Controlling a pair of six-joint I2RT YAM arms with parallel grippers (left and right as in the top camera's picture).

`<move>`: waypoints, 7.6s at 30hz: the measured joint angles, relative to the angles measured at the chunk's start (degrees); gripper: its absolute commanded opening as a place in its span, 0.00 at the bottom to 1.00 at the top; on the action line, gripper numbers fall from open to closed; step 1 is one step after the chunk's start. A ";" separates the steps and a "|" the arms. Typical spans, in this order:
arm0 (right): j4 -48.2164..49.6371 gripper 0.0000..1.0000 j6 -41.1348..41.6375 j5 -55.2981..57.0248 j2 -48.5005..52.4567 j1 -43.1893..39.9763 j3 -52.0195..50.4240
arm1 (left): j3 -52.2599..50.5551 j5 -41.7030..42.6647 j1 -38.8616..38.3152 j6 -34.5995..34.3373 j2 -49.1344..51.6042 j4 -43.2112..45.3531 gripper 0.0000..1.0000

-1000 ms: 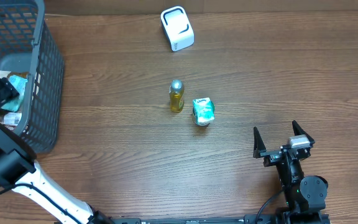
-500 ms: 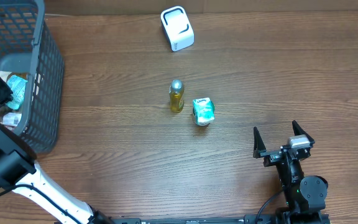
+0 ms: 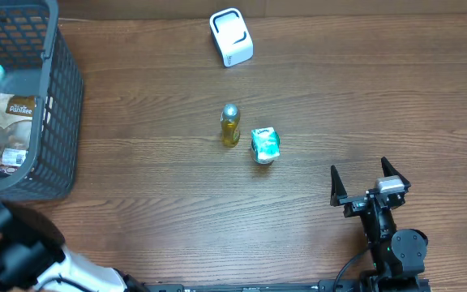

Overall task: Scan the item barcode
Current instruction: 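Lift the wipes pack out and carry it toward the scanner, then hold the wipes pack near the scanner and lower it onto the table, then open the left gripper and withdraw it toward the basket, then reach into the basket and grasp the clear bag of snacks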

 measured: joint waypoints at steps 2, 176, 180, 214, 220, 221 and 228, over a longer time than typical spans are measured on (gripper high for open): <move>0.02 1.00 -0.04 0.00 0.00 0.00 0.00 | 0.00 4.22 0.02 -2.38 -3.50 0.00 0.04; 0.02 1.00 -0.04 0.00 0.00 0.00 0.00 | 12.87 -39.01 -13.60 7.43 -0.44 -15.19 1.00; 0.02 1.00 -0.02 -0.02 0.00 -0.02 0.00 | 7.56 -35.69 -8.55 8.09 0.02 -14.47 1.00; 0.02 1.00 -0.04 0.02 0.00 0.00 0.00 | -29.44 -25.24 -6.47 20.09 2.32 18.21 1.00; 0.02 1.00 -0.04 0.00 0.00 0.00 0.00 | -32.26 -25.03 -6.29 21.07 2.32 21.49 1.00; 0.02 1.00 -0.02 0.00 0.00 0.00 0.00 | -32.70 -25.03 -6.21 21.11 2.32 22.01 1.00; 0.02 1.00 -0.04 0.00 0.00 0.00 0.00 | -35.39 -24.30 -4.61 21.51 2.32 25.64 1.00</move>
